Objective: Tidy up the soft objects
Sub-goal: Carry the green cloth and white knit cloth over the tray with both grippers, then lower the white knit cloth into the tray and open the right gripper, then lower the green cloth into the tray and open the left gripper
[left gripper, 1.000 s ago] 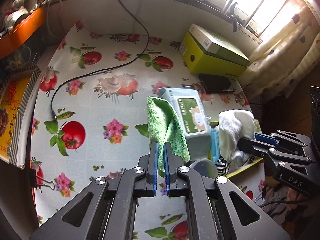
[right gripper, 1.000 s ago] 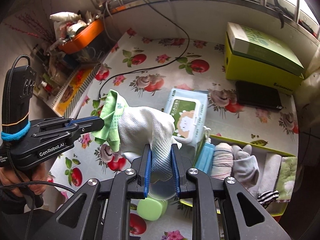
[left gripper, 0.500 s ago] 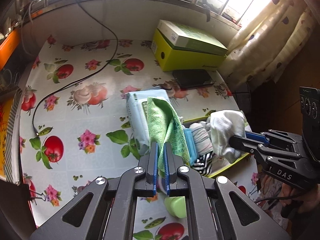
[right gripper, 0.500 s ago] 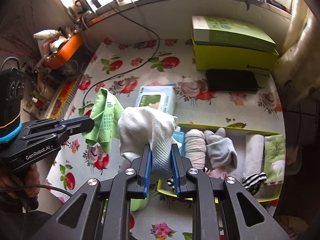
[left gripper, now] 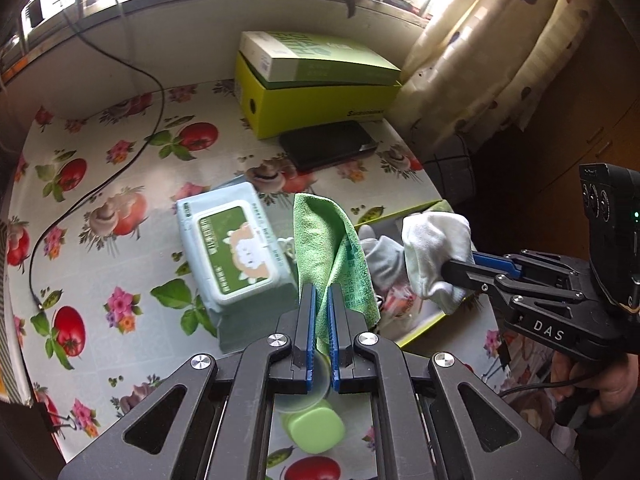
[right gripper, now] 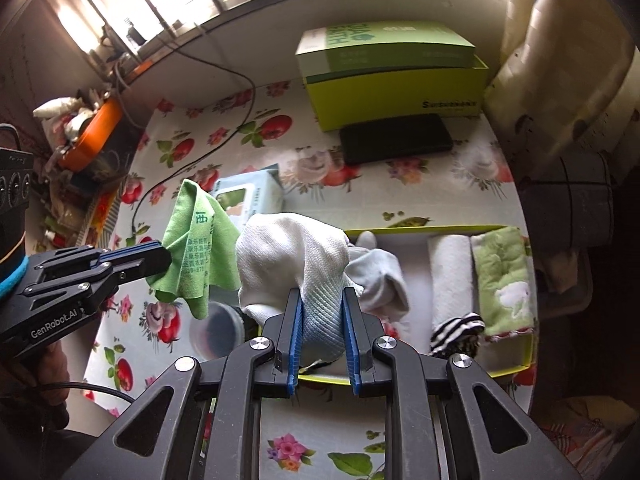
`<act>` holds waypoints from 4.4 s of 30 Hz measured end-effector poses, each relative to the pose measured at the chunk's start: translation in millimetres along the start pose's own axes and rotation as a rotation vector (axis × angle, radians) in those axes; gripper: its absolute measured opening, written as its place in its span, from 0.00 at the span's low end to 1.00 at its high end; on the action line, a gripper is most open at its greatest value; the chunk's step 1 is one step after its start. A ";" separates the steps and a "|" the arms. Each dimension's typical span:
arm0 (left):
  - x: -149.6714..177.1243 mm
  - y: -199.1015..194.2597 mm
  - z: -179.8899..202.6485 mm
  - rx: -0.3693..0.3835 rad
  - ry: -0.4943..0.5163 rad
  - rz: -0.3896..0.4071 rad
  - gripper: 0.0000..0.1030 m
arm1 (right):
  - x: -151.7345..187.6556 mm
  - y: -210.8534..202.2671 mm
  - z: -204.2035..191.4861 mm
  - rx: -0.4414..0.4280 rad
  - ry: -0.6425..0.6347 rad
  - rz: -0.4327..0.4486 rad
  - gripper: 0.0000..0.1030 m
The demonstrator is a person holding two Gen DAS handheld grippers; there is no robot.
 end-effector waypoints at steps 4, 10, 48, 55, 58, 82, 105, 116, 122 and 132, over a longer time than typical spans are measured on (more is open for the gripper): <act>-3.0 7.9 15.0 0.018 0.027 -0.016 0.06 | 1.2 -3.9 16.8 0.018 0.034 0.010 0.17; -6.0 19.6 32.7 0.035 0.062 -0.036 0.06 | 3.2 -6.4 38.0 0.039 0.078 0.019 0.17; -5.5 92.6 65.9 0.108 0.120 -0.199 0.06 | -6.1 84.3 106.1 0.158 0.156 -0.128 0.31; -0.9 115.5 75.0 0.117 0.141 -0.249 0.06 | 1.0 57.6 111.6 0.148 0.183 -0.081 0.37; 0.8 127.5 77.9 0.115 0.149 -0.264 0.06 | 5.8 49.4 111.3 0.142 0.192 -0.070 0.37; 0.9 102.3 70.9 0.071 0.135 -0.208 0.06 | 18.4 27.0 70.9 0.037 0.168 -0.028 0.41; 5.3 100.0 48.4 0.093 0.080 -0.237 0.20 | 15.5 74.8 24.3 -0.122 0.087 -0.124 0.21; 4.0 84.5 46.1 0.011 0.098 -0.192 0.20 | 24.6 67.8 29.2 -0.068 0.065 -0.130 0.18; 2.5 70.8 52.4 -0.030 0.136 -0.157 0.20 | 28.4 35.8 31.8 -0.006 0.057 -0.058 0.18; 9.1 48.0 59.6 -0.072 0.171 -0.106 0.20 | 44.6 9.3 18.1 0.092 -0.002 -0.013 0.35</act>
Point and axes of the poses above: each gripper's, at about its wrist camera, not at the fingertips, and y roughly the way its jaws point, z to its right, x to its underside, the point moved 4 cm from there along y, roughly the way its jaws point
